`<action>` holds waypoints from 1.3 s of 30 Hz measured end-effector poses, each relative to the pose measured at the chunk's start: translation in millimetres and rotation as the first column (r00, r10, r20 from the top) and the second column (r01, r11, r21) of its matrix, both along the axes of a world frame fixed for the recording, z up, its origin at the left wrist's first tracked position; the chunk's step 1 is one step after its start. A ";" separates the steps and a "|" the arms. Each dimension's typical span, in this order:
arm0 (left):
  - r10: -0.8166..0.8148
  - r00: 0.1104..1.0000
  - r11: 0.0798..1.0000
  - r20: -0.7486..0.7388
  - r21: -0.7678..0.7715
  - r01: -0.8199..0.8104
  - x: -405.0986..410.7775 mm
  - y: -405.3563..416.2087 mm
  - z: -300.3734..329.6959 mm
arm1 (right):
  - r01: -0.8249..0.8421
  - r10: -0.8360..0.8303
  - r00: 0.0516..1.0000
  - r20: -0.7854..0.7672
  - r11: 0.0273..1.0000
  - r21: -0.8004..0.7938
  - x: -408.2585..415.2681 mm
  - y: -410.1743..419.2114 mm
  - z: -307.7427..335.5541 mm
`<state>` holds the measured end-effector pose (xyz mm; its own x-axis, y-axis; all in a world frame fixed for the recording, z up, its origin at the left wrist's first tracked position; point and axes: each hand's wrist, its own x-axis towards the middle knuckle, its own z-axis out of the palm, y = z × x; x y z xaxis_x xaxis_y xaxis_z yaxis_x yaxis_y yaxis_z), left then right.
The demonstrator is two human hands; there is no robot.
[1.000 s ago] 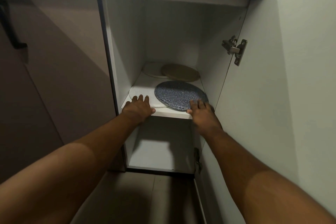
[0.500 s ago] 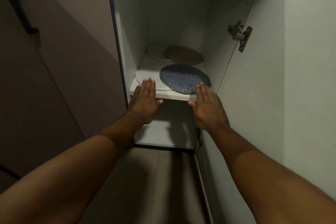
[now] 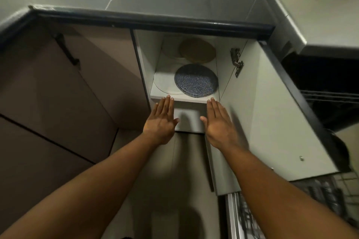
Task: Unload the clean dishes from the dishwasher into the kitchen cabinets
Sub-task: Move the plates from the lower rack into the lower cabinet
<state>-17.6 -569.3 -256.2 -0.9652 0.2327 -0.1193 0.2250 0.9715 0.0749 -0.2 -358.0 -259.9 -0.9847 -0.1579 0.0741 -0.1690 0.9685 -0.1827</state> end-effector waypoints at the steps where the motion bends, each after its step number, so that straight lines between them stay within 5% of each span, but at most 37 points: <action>1: -0.011 0.999 1.000 0.032 -0.011 0.011 12.1 3.0 27.2 | 0.010 -0.010 1.000 0.006 1.000 -0.012 10.3 0.2 24.3; 19: -0.023 0.970 1.000 0.243 0.023 0.018 200.2 51.8 264.3 | 0.119 -0.089 0.969 0.232 0.986 -0.116 203.0 28.2 250.6; 39: -0.265 0.858 0.964 0.439 0.111 0.241 328.0 129.4 262.9 | 0.463 -0.397 0.834 0.383 0.882 -0.094 358.9 94.1 262.7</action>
